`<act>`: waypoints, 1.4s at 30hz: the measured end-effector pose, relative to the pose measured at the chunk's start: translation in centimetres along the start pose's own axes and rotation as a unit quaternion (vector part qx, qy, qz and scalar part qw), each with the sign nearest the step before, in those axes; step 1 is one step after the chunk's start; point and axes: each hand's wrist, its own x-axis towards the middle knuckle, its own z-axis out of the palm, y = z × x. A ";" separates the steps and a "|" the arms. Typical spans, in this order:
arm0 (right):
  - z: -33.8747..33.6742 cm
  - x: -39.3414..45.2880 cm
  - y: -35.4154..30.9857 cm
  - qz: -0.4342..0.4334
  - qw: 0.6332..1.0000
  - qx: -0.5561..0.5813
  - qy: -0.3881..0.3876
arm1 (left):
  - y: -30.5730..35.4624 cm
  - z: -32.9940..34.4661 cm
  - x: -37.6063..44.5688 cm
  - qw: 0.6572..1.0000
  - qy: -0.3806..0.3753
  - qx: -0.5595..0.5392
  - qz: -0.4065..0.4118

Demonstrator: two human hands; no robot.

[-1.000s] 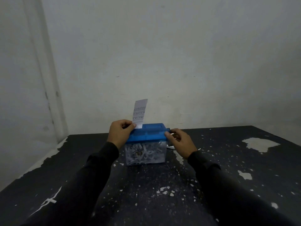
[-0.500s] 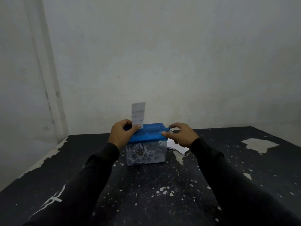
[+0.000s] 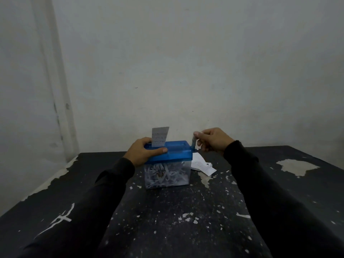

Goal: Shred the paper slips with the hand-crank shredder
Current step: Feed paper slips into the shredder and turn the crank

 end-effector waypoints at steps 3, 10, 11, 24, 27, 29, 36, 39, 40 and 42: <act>1.7 2.1 0.8 -0.009 0.994 0.032 0.101 | 0.1 -0.1 0.1 1.000 -0.002 0.003 0.001; 4.7 3.8 5.3 0.068 0.984 -0.063 0.154 | 0.3 0.2 -0.4 1.000 -0.003 -0.019 0.005; 4.9 3.2 6.1 0.079 0.984 -0.072 0.145 | 0.4 0.3 -0.4 1.000 -0.006 -0.024 0.006; 4.9 -4.0 5.4 -0.082 0.980 0.014 0.178 | 1.0 0.3 0.0 0.999 -0.029 0.008 -0.015; 3.9 -2.0 2.9 -0.069 0.986 0.033 0.146 | 0.9 0.2 0.0 1.000 -0.026 0.017 -0.004; 3.4 0.0 1.8 -0.055 0.986 0.002 0.155 | 0.9 0.1 0.0 1.000 -0.024 0.016 0.000; 4.3 4.2 4.1 -0.013 0.980 -0.004 0.200 | 0.6 0.2 0.1 0.999 -0.022 0.026 -0.003; 4.7 3.3 5.7 0.020 0.978 -0.077 0.193 | 0.7 0.1 -0.1 0.999 -0.027 0.020 0.003; 4.7 2.8 6.5 0.035 0.978 -0.101 0.177 | 0.8 0.2 -0.1 0.999 -0.031 0.015 0.003; 4.8 1.4 8.0 0.050 0.979 -0.141 0.141 | 1.0 0.2 -0.2 0.999 -0.032 0.012 0.002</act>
